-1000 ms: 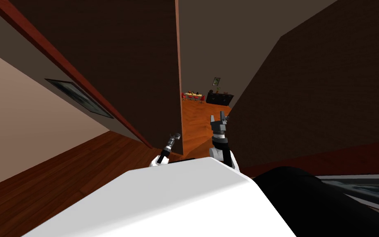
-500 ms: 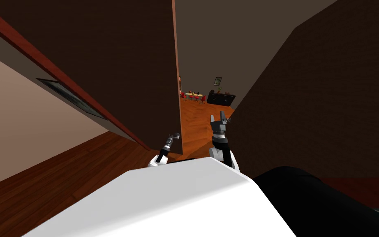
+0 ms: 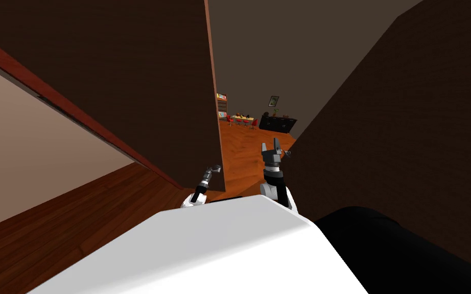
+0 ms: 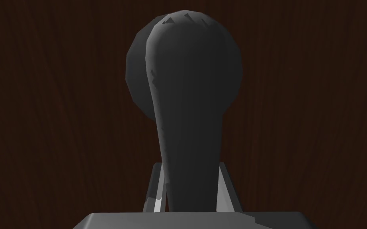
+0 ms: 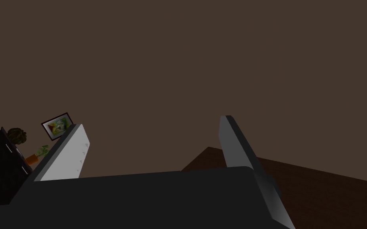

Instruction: Push the door open

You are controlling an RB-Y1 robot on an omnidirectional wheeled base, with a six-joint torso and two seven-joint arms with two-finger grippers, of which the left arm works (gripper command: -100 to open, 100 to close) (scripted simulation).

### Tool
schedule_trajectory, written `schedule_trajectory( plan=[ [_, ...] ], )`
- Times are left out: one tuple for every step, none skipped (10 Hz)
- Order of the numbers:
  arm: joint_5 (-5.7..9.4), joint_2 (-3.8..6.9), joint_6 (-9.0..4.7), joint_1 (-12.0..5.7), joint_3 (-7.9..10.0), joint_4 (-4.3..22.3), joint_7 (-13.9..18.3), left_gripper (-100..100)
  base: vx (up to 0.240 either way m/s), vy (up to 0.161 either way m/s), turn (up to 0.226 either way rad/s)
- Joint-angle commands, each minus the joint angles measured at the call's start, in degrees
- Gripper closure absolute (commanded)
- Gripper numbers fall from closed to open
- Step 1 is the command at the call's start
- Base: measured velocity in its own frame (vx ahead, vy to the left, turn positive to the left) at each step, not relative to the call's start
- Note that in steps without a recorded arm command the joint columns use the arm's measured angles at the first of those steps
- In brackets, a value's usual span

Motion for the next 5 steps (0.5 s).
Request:
schedule_trajectory(
  plan=[
    [0.62, 0.40, -1.09, -1.57, 1.32, 1.86, -0.44, 100, 0.121, -0.090, 0.043],
    [1.23, 0.36, -1.07, -1.58, 2.54, 1.95, -0.93, 100, 0.133, -0.117, 0.053],
    [1.43, 0.31, -1.06, -1.58, 2.94, 1.98, -1.09, 100, 0.148, -0.129, 0.080],
    [1.82, 0.20, -1.05, -1.59, 3.74, 2.04, -1.40, 100, 0.163, -0.157, 0.065],
    [1.82, 0.20, -1.05, -1.59, 3.74, 2.04, -1.40, 100, 0.112, -0.113, 0.044]
  ],
)
